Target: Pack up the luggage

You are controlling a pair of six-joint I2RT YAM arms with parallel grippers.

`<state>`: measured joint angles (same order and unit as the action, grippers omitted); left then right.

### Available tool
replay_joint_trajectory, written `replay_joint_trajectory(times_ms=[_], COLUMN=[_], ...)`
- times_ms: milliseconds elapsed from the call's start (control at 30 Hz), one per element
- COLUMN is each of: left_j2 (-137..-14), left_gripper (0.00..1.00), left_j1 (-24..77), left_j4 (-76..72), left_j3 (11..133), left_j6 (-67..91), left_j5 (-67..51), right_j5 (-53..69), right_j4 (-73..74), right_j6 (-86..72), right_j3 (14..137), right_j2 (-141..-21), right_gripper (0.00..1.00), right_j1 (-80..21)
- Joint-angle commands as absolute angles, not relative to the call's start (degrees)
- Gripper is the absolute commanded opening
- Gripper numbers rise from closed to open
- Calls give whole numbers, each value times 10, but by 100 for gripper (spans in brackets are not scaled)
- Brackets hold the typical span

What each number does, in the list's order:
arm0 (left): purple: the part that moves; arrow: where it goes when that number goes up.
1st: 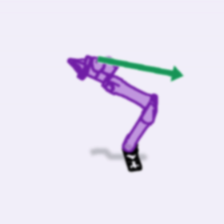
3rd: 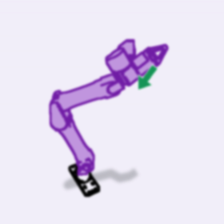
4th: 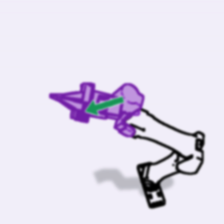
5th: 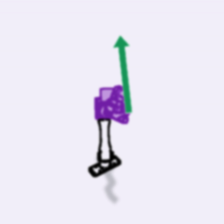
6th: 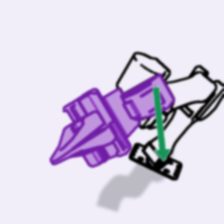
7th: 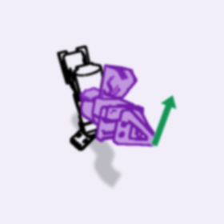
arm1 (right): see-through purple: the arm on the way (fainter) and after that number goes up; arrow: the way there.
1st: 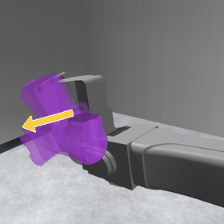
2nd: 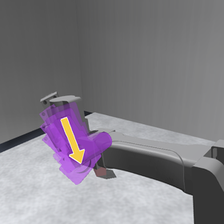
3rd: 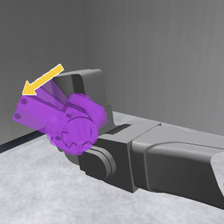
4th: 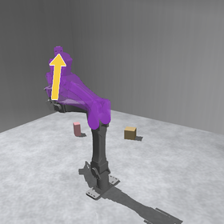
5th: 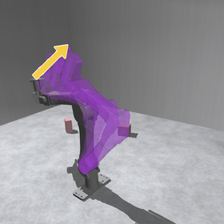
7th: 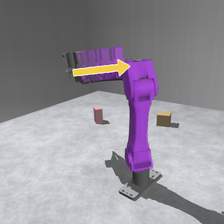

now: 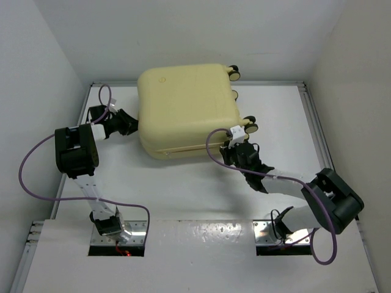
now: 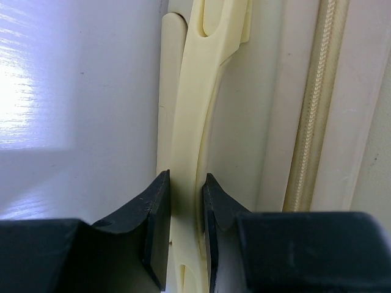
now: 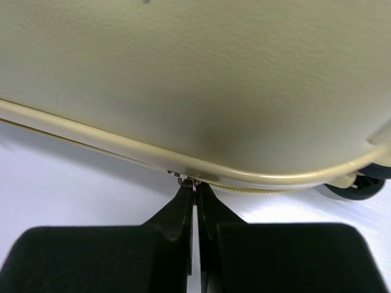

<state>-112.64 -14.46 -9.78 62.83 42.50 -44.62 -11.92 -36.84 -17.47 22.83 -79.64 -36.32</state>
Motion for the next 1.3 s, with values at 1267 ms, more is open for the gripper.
replay_joint_trajectory(times_ms=[1267], left_j2=[-1392], left_gripper=[0], left_j1=[-249], left_j4=[241], left_j3=[1158], left_j6=[13], left_j5=[-316], right_j5=[-54], right_j4=[-555], right_j6=[-29], right_j3=[443], right_j2=[-1007], right_gripper=[0], right_j1=[-75])
